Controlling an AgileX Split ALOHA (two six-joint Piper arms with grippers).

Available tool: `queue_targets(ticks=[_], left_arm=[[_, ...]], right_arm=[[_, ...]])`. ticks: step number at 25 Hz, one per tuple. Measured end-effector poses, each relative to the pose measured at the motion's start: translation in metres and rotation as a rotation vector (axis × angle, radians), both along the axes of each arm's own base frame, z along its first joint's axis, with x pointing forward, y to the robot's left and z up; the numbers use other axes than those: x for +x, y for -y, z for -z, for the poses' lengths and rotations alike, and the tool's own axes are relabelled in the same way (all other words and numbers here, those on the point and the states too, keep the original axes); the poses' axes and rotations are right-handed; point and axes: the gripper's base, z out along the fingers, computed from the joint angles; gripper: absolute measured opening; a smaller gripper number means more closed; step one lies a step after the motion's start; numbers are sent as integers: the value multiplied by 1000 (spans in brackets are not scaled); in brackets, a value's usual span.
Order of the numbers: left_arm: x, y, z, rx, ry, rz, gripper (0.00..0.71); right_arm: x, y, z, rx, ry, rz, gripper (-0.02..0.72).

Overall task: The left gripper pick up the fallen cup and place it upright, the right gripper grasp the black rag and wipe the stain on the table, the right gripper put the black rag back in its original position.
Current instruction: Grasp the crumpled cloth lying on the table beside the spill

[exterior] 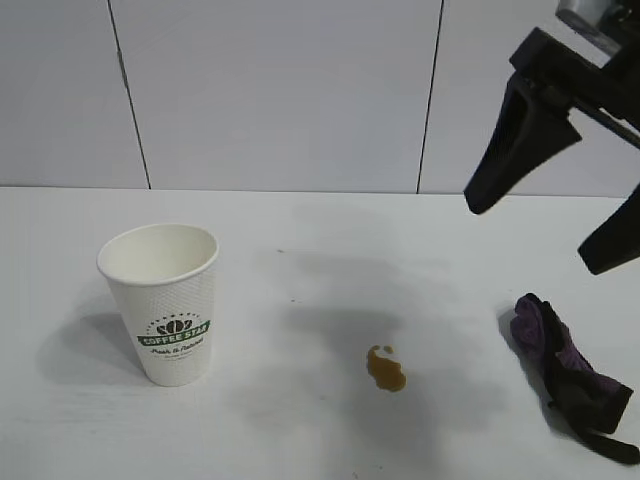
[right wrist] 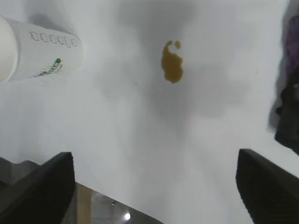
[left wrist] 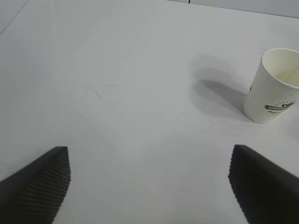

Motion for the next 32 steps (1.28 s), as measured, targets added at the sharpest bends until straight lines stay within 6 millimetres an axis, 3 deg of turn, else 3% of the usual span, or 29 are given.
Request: queue_targets(ticks=[8, 24, 29, 32], left_arm=[[0, 0, 0, 0, 0, 0, 664], [0, 0, 0, 0, 0, 0, 664], [0, 0, 0, 0, 0, 0, 664], [0, 0, 0, 0, 0, 0, 664]], right_arm=[[38, 2, 39, -88, -81, 24, 547], [55, 5, 83, -158, -96, 15, 537], [57, 5, 91, -160, -106, 15, 440], [58, 5, 91, -165, -94, 12, 287]])
